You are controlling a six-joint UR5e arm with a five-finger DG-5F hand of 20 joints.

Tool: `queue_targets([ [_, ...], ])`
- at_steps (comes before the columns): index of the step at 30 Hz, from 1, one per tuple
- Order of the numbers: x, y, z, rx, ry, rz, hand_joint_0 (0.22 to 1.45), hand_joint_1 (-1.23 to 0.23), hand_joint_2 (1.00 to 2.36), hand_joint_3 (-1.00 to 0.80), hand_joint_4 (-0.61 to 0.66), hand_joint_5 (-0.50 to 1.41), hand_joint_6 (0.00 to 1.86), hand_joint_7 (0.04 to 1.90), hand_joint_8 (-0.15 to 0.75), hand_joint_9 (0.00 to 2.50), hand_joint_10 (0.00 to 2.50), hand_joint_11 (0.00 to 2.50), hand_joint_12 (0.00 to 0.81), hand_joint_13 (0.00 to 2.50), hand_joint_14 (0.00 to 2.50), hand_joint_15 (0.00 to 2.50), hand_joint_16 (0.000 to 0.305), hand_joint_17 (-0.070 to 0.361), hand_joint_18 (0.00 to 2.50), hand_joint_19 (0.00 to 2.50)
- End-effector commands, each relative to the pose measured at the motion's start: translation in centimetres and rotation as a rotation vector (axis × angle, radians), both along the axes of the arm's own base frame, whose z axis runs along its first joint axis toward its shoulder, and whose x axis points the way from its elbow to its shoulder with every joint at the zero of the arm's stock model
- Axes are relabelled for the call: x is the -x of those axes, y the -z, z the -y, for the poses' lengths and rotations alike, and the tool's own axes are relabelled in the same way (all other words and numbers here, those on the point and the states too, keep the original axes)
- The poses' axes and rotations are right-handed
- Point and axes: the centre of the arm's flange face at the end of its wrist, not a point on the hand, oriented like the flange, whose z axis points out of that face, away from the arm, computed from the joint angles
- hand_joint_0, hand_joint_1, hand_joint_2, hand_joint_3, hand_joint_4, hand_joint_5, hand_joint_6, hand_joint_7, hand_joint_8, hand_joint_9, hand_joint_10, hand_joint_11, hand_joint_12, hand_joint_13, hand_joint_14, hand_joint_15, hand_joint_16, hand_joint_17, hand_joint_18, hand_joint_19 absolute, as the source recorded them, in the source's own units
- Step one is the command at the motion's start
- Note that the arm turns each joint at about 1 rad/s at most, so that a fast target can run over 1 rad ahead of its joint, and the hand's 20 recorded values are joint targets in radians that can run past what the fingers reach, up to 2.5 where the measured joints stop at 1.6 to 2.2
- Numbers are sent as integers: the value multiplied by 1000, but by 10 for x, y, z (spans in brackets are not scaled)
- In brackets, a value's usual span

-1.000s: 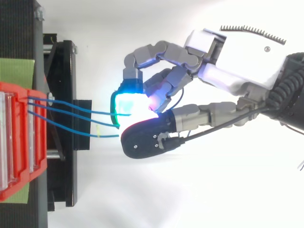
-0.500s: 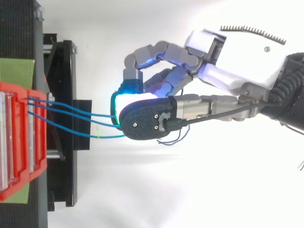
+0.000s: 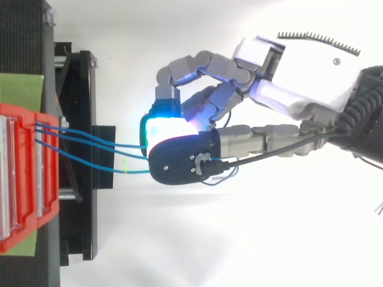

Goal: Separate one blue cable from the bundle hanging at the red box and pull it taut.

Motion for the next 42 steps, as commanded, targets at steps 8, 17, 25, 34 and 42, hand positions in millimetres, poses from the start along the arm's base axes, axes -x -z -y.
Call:
queue_targets([
  [8, 0, 0, -1, -1, -2, -3, 635, -720, 1018, -86, 13, -160, 889, 1439, 252, 1168, 6, 1300, 349, 837, 20, 681, 47, 105, 635, 518],
  [17, 0, 0, 0, 0, -1, 1, 626, -736, 1017, -138, -13, -154, 864, 1424, 187, 439, 8, 327, 306, 688, 14, 419, 42, 93, 587, 442],
  [25, 0, 0, -1, -2, -1, 2, 624, -753, 1016, -134, 7, -144, 842, 1513, 170, 368, 6, 199, 304, 648, 15, 385, 41, 92, 571, 443],
  [34, 0, 0, -2, -1, -2, -1, 660, -745, 1017, -165, 1, -172, 887, 1377, 241, 886, 16, 930, 316, 727, 18, 470, 39, 89, 600, 429],
  [42, 0, 0, -1, -1, -1, -1, 652, -733, 1019, -184, -5, -174, 887, 1332, 228, 849, 11, 1148, 318, 716, 19, 511, 39, 89, 598, 431],
])
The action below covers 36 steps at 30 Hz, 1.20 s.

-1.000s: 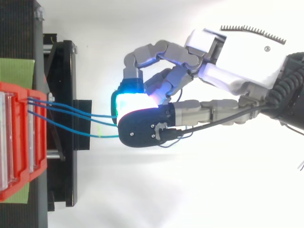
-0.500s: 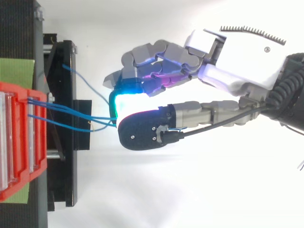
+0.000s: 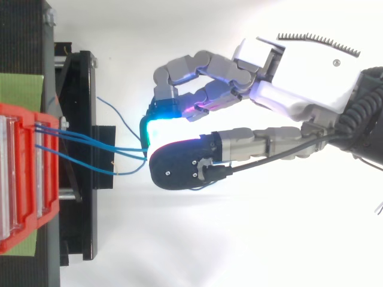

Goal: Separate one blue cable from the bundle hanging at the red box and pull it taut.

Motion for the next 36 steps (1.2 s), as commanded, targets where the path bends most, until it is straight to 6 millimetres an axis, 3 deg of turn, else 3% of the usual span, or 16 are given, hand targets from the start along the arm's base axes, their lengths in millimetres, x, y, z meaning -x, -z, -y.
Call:
queue_targets([
  [1, 0, 0, 0, 0, 0, 0, 651, -733, 1020, -181, -8, -174, 887, 1320, 222, 900, 17, 1348, 317, 750, 18, 572, 39, 89, 597, 434],
  [2, 0, 0, 0, 0, 0, 0, 651, -733, 1019, -181, -8, -174, 887, 1316, 211, 873, 294, 1307, 319, 766, 19, 609, 39, 88, 597, 444],
  [3, 0, 0, 0, 1, 0, -1, 652, -732, 1020, -184, -8, -175, 887, 1317, 198, 813, 753, 1224, 326, 800, 21, 680, 39, 87, 603, 443],
  [4, 0, 0, 0, 1, 0, -1, 652, -732, 1019, -181, -10, -175, 886, 1324, 196, 790, 887, 1207, 325, 801, 22, 693, 39, 87, 604, 452],
  [8, 0, 0, -1, 0, -1, 0, 653, -731, 1019, -184, -21, -175, 887, 1309, 191, 749, 1124, 1136, 325, 804, 21, 702, 39, 87, 604, 452],
  [14, 0, 0, 0, 1, 0, 1, 656, -731, 1018, -195, -30, -176, 888, 1289, 197, 742, 1177, 1099, 327, 803, 21, 705, 39, 87, 605, 459],
  [15, 0, 1, 0, 1, 0, -1, 657, -730, 1018, -198, -30, -176, 888, 1288, 200, 741, 1138, 1102, 330, 804, 21, 701, 39, 87, 604, 467],
  [16, 0, 0, 0, 1, 0, 1, 658, -731, 1019, -202, -31, -176, 888, 1287, 207, 751, 905, 1141, 330, 799, 21, 702, 39, 87, 604, 466],
  [18, 0, 0, 0, 0, 0, 0, 658, -731, 1018, -206, -33, -176, 886, 1295, 212, 770, 696, 1190, 328, 794, 22, 694, 39, 88, 602, 475],
  [23, 0, 0, 0, 1, 0, -1, 658, -733, 1018, -207, -32, -175, 884, 1312, 212, 790, 590, 1215, 331, 791, 19, 681, 39, 88, 601, 468],
  [24, 0, 0, -1, 1, -1, 1, 658, -734, 1018, -204, -38, -175, 883, 1316, 214, 813, 432, 1258, 326, 777, 19, 646, 39, 88, 602, 468],
  [25, 0, 0, -1, 1, -1, 1, 659, -736, 1018, -208, -38, -173, 880, 1340, 224, 821, 4, 1284, 319, 748, 21, 603, 39, 88, 603, 463],
  [27, 0, 0, -1, 1, -1, 1, 659, -737, 1018, -205, -34, -172, 876, 1360, 230, 765, 10, 1111, 319, 743, 19, 600, 39, 88, 601, 465],
  [36, 0, 0, -1, 2, -2, 2, 660, -738, 1018, -197, -37, -171, 874, 1376, 219, 781, 11, 1099, 320, 749, 20, 602, 39, 88, 600, 464],
])
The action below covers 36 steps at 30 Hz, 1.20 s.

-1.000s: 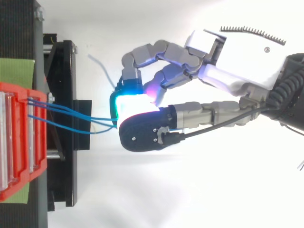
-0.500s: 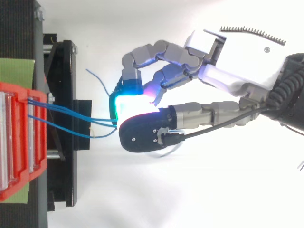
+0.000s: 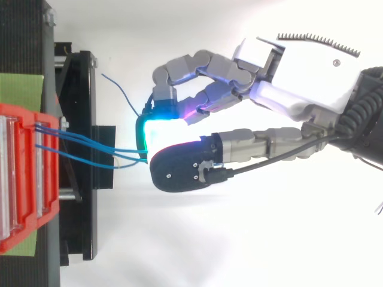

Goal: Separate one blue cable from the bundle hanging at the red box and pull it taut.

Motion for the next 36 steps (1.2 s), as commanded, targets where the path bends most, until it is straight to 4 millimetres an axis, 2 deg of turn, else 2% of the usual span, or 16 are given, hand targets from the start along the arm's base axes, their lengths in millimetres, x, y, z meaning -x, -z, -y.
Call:
queue_targets([
  [1, 0, 0, -1, 0, -1, 1, 660, -737, 1019, -193, -39, -171, 875, 1371, 213, 820, 7, 1192, 319, 754, 20, 614, 39, 88, 600, 467],
  [3, 0, 0, -1, 0, -1, 1, 660, -736, 1019, -193, -37, -172, 876, 1371, 205, 863, 26, 1367, 322, 768, 19, 639, 39, 88, 603, 469],
  [4, 0, 0, -1, 0, -1, 1, 660, -734, 1019, -192, -37, -172, 876, 1370, 193, 822, 367, 1290, 321, 774, 20, 659, 39, 88, 603, 469],
  [5, 0, 0, 0, 0, 0, 1, 661, -734, 1019, -195, -35, -172, 876, 1372, 187, 803, 477, 1274, 322, 778, 21, 656, 39, 88, 604, 466],
  [8, 0, 0, 0, 0, 0, 1, 661, -734, 1018, -195, -42, -172, 876, 1375, 187, 779, 583, 1275, 322, 780, 21, 666, 39, 87, 603, 468],
  [9, 0, 0, 0, 0, 0, 1, 660, -734, 1019, -192, -45, -172, 877, 1367, 181, 749, 763, 1211, 323, 780, 21, 670, 39, 87, 603, 467],
  [13, 0, 1, 0, 1, 0, -3, 662, -734, 1018, -197, -53, -172, 877, 1379, 186, 692, 919, 1152, 321, 777, 19, 673, 39, 87, 601, 476],
  [22, 0, 0, -1, 1, -1, 1, 663, -735, 1018, -200, -51, -171, 875, 1389, 186, 669, 966, 1113, 321, 772, 21, 684, 38, 87, 599, 485],
  [27, 0, 0, -1, 1, -1, 1, 661, -736, 1018, -193, -54, -171, 875, 1389, 195, 708, 606, 1194, 321, 774, 19, 684, 39, 87, 601, 486],
  [36, 0, 0, -1, 1, -1, 1, 648, -738, 1021, -125, -58, -162, 869, 1466, 207, 800, 392, 1278, 327, 782, 21, 682, 40, 89, 610, 494],
])
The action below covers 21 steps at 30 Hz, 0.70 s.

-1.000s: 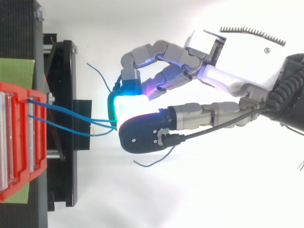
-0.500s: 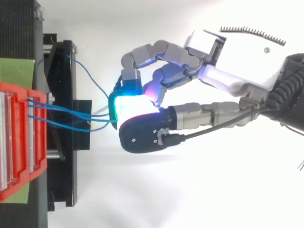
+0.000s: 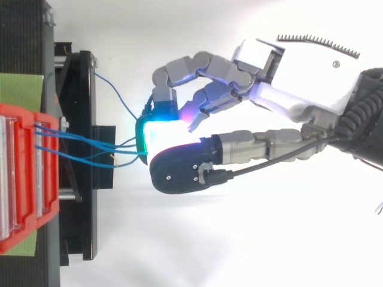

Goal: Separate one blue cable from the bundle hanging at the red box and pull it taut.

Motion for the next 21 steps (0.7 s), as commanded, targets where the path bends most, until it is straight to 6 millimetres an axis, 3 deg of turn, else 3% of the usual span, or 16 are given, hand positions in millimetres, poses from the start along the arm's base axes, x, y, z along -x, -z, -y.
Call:
queue_targets([
  [1, 0, 0, 0, 0, 0, 1, 647, -739, 1020, -121, -61, -161, 869, 1465, 203, 802, 385, 1275, 325, 782, 21, 688, 40, 90, 611, 500],
  [6, 0, 1, 0, 2, 0, -1, 645, -738, 1021, -110, -12, -158, 867, 1486, 213, 837, 362, 1287, 331, 787, 21, 683, 41, 92, 617, 501],
  [12, 0, 0, -1, 1, -2, 0, 640, -703, 1017, -170, 92, -161, 865, 1498, 237, 868, 501, 1271, 337, 789, 21, 685, 41, 92, 616, 500],
  [21, 0, 7, -2, -24, -1, -7, 642, -693, 1018, -175, 76, -163, 873, 1461, 233, 864, 650, 1253, 337, 811, 22, 708, 41, 93, 620, 485],
])
